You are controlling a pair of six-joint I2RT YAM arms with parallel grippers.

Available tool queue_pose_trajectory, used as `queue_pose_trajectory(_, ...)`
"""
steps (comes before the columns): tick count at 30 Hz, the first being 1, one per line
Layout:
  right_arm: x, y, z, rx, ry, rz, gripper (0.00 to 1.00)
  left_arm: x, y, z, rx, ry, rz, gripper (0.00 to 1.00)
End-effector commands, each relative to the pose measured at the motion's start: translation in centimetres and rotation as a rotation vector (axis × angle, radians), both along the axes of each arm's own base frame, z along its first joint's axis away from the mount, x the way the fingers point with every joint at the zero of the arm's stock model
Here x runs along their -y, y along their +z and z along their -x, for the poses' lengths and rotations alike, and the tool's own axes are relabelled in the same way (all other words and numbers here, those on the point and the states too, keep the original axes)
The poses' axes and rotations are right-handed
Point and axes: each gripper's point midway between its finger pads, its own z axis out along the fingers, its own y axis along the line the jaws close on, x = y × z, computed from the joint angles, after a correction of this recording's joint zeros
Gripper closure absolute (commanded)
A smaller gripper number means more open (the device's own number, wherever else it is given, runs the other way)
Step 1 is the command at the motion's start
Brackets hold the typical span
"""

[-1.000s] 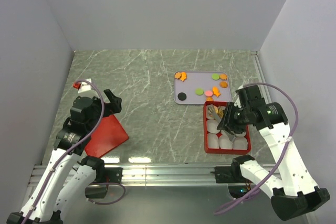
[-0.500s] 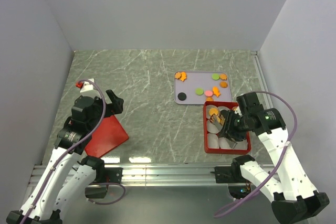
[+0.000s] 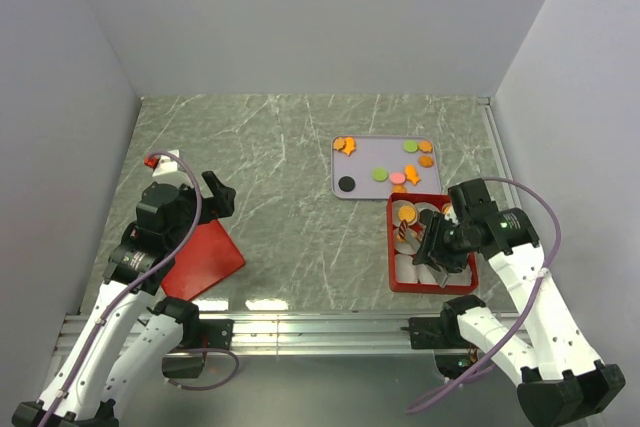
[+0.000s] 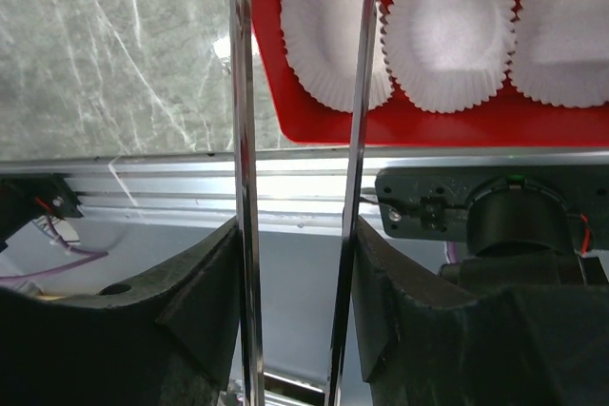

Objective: Pack the cookies

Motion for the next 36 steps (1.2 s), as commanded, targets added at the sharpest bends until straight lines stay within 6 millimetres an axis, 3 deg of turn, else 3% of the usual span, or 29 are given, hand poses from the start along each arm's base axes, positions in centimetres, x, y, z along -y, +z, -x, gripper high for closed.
queue_pose_trajectory(1, -0.6, 0.4, -1.2, 0.054, -0.004, -0.031, 0.47, 0.2, 1.4, -0.1, 0.045, -0.015, 0.002, 0.01)
queue_pose_trajectory(9, -0.7, 1.4, -2.3, 0.08, 0.007, -0.03, 0.43, 0.0, 1.5, -0.1, 0.048, -0.002, 0.003, 0.01)
queue_pose_trajectory(16, -0.5, 4.8, -4.4, 0.162, 0.023, -0.003, 0.43, -0.2, 1.6, -0.1, 0.05, 0.008, 0.004, 0.01)
queue_pose_trajectory(21, -0.9, 5.9, -5.8, 0.179, 0.039, -0.009, 0.43, -0.2, 1.6, -0.1, 0.05, 0.012, 0.005, 0.01)
queue_pose_trajectory(36, -3.8, 6.3, -14.0, 0.22, 0.079, -0.057, 0.45, 0.0, 1.3, -0.1, 0.039, -0.001, 0.004, 0.01)
